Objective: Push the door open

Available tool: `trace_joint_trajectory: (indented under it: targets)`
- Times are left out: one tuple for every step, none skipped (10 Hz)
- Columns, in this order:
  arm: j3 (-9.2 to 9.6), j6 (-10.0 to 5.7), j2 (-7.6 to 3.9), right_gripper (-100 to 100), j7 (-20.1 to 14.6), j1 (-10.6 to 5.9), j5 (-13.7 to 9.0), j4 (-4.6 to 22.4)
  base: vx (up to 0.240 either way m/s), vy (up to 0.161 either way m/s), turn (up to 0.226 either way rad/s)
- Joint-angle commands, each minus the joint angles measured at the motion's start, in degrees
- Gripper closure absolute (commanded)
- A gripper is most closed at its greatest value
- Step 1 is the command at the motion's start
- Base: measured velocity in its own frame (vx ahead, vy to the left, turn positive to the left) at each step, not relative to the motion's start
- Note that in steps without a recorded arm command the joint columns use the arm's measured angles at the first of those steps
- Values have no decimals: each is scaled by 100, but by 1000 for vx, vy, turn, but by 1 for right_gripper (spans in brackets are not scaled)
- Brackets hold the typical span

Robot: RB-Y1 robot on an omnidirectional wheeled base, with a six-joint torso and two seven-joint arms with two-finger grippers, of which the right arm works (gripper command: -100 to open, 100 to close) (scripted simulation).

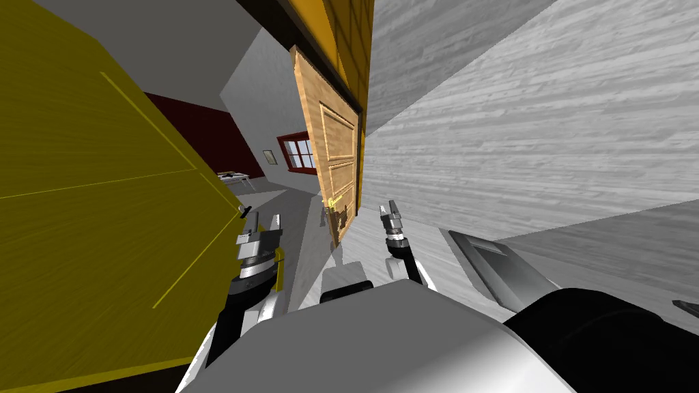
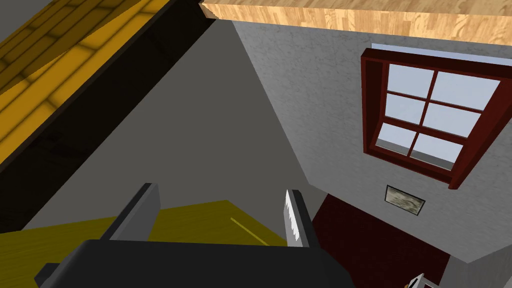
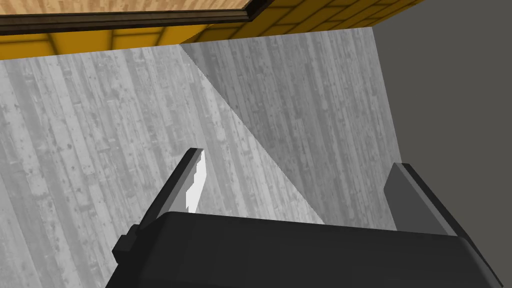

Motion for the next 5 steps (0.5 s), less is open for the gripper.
trace_joint_trajectory:
  targets:
    - [50,58,-68,-100,-23,-132,-35,214,89,-77,99]
    - [105,100,-97,-100,-26,-218,-48,349,87,-71,108]
    - [160,142,-125,-100,-30,-304,-62,485,82,-82,137]
    - [214,183,-154,-100,-33,-391,-75,620,94,-95,126]
    - [273,228,-180,-100,-37,-484,-90,767,93,-102,116]
